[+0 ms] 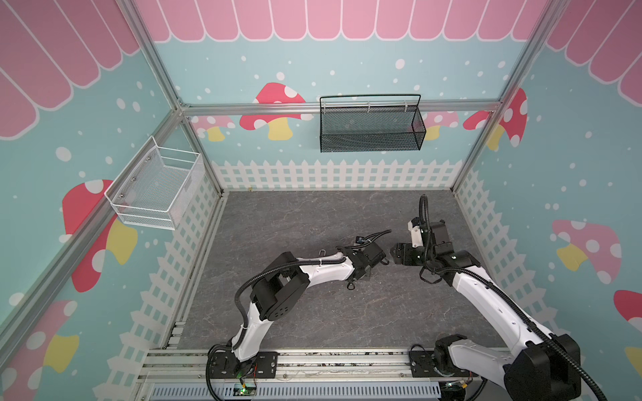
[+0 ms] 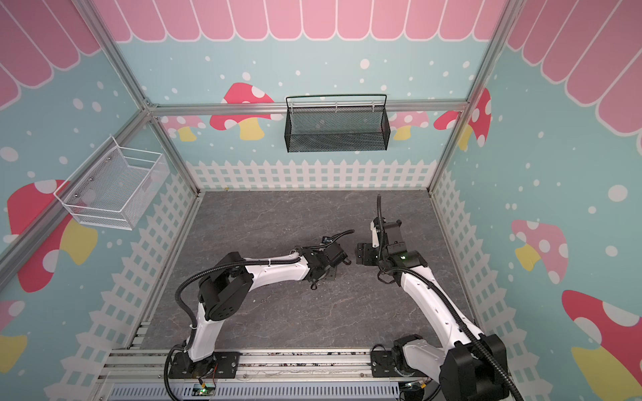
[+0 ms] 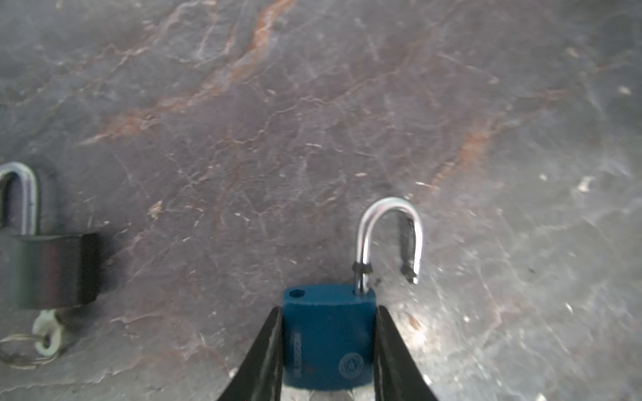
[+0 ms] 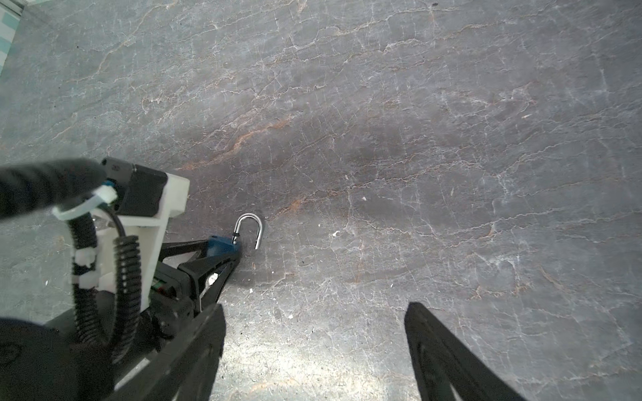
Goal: Unlock with the key
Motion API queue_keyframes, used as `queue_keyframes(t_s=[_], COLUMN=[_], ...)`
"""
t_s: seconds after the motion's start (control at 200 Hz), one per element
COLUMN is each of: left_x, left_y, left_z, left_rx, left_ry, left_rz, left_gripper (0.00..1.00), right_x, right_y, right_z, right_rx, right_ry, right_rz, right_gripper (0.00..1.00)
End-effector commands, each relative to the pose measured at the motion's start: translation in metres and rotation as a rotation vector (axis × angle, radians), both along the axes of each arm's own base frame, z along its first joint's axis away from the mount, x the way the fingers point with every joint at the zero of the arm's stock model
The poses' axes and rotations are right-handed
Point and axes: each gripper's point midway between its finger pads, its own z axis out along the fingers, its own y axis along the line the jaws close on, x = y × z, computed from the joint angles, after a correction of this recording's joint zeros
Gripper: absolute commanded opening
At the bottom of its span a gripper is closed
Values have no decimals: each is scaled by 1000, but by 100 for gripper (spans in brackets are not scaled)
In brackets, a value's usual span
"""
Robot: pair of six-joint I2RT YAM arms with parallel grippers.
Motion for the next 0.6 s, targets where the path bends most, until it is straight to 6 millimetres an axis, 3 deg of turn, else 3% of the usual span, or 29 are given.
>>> queue_keyframes(t_s=[0.0,0.15,0.25,0.415,0.595], left_x=[-2,-1,0,-9,-28], left_y=[2,0,0,23,89], left_z=[1,13,36,92,141], left_rx=[-29,-69,-141,-284,-401], left_ry=[50,50,39,-47,-153], left_rz=[58,59,54,69,144], left_gripper=[11,49,63,64,64], right_x=[0,1,2,-2,-27], right_y=[2,6,11,34,97], right_z=[0,2,9,21,14], right_rx=[22,30,39,80,112], right_ry=[-12,-8,-17,-21,23], right_rz=[6,30,55,136,268], right_gripper=[85,85,85,85,84])
